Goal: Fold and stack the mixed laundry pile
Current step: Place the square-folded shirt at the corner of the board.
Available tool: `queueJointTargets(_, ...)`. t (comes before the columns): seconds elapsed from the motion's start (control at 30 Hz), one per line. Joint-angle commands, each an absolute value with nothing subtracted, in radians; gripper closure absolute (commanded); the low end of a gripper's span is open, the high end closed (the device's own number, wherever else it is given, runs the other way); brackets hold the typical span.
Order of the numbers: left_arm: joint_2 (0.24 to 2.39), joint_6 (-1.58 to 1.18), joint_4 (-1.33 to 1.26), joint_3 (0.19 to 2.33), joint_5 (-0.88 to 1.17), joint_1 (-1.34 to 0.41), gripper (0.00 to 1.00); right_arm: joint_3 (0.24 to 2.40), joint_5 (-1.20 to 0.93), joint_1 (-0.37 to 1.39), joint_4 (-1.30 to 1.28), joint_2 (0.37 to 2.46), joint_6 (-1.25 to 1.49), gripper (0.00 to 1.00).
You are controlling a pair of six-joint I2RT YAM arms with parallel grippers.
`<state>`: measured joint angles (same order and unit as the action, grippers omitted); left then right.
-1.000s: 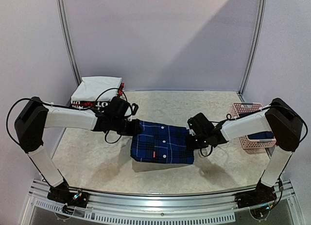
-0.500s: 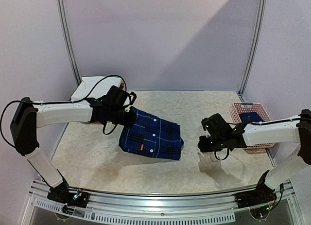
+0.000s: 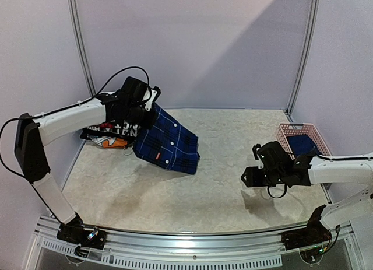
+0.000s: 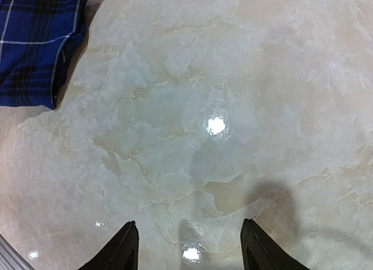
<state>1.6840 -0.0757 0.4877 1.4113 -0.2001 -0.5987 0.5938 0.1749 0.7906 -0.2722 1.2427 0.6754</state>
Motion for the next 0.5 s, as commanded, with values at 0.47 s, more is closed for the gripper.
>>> queueJointTargets(0.47,1.704,0.053,0.718,1.741,-0.149,-0.468,1.00,0.510,0.158,0.786,-0.314,1.080,0.671,0.39)
